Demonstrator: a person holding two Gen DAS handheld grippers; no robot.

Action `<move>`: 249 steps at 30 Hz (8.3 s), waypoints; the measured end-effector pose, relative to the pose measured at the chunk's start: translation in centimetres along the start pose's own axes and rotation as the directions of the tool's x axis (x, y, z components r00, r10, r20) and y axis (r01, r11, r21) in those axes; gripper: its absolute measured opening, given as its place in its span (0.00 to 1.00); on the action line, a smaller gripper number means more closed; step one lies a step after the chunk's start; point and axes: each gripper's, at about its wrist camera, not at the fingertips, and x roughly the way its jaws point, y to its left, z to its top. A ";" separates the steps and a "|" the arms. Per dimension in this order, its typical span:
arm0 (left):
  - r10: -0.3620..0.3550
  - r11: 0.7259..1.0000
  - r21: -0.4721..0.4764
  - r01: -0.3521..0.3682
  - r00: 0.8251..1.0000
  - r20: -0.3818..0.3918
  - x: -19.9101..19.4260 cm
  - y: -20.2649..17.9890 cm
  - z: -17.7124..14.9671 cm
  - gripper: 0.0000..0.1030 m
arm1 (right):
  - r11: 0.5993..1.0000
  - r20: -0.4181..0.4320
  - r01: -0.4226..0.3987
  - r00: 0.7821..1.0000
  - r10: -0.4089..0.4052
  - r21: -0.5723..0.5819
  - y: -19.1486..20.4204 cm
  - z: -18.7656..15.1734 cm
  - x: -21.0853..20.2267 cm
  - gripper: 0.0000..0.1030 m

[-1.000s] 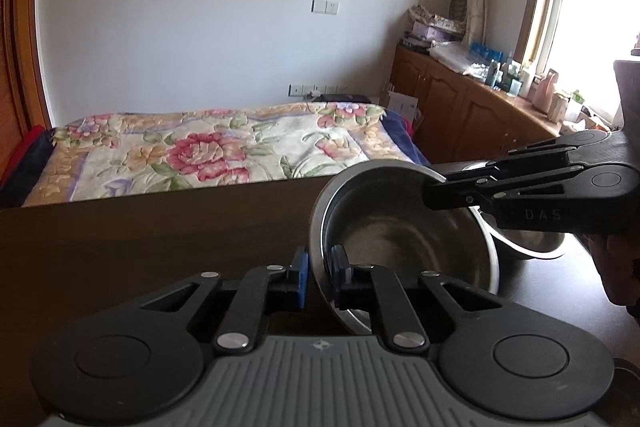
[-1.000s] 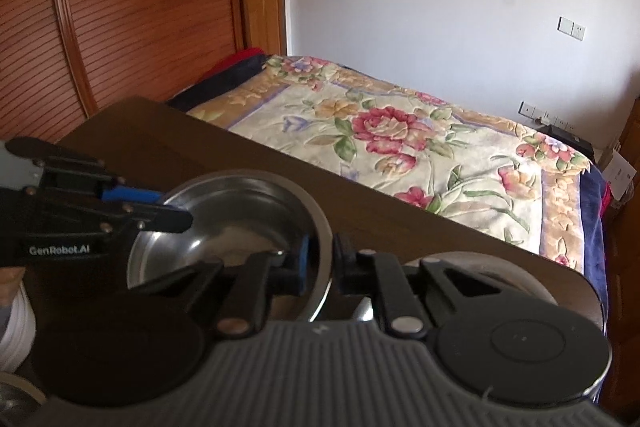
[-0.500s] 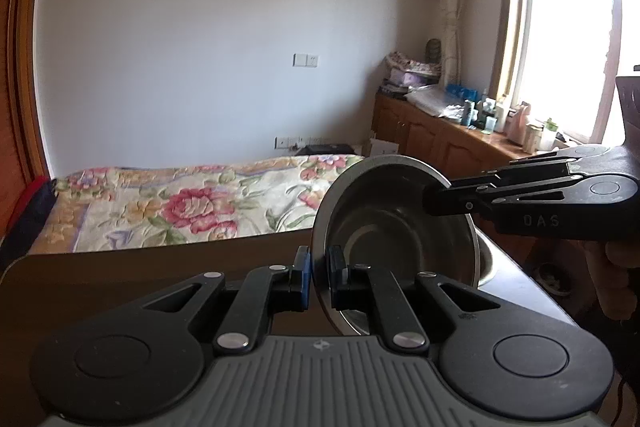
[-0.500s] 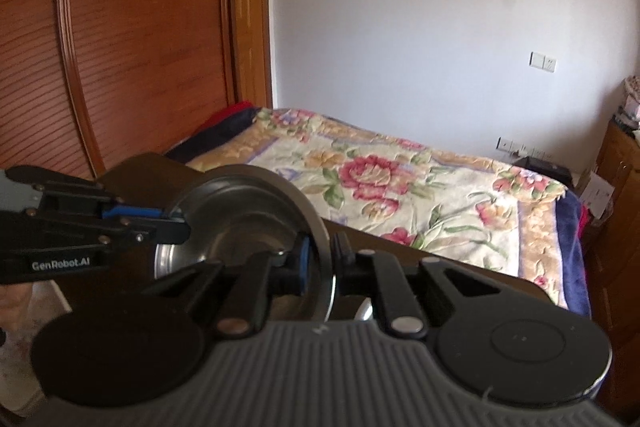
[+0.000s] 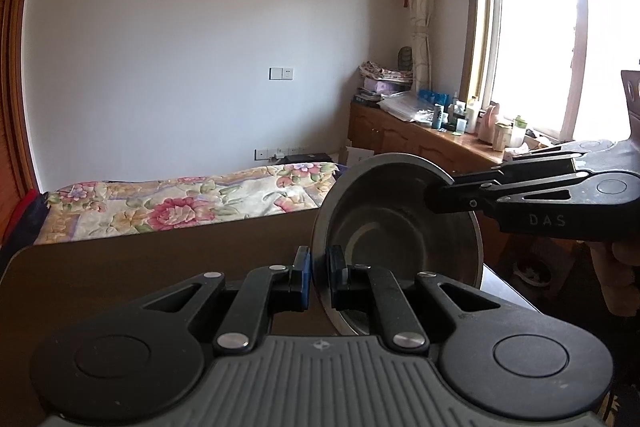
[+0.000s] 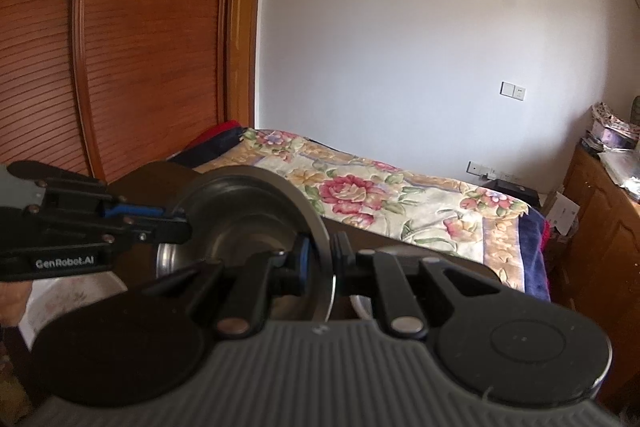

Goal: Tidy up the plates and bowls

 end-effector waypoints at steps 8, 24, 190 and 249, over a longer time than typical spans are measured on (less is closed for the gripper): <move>-0.018 1.000 -0.025 0.017 1.000 -0.019 -1.5 -0.9 -2.8 0.38 | 1.000 0.008 0.000 1.000 0.000 -0.006 1.4 -1.9 -2.3 0.13; -0.008 0.996 -0.086 0.003 0.998 -0.057 -2.4 -1.1 -7.2 0.38 | 0.997 -0.024 -0.053 0.998 0.055 0.056 2.9 -6.7 -3.4 0.13; -0.098 0.994 0.019 0.109 0.942 -0.320 20.1 -0.6 3.9 0.45 | 0.946 -0.085 0.066 0.996 -0.041 0.317 -11.7 -7.4 9.4 0.22; -0.114 0.992 -0.055 0.110 0.990 -0.086 -4.7 -2.5 -6.3 0.45 | 0.959 0.062 -0.063 0.997 0.048 0.275 -0.5 -10.0 -3.6 0.14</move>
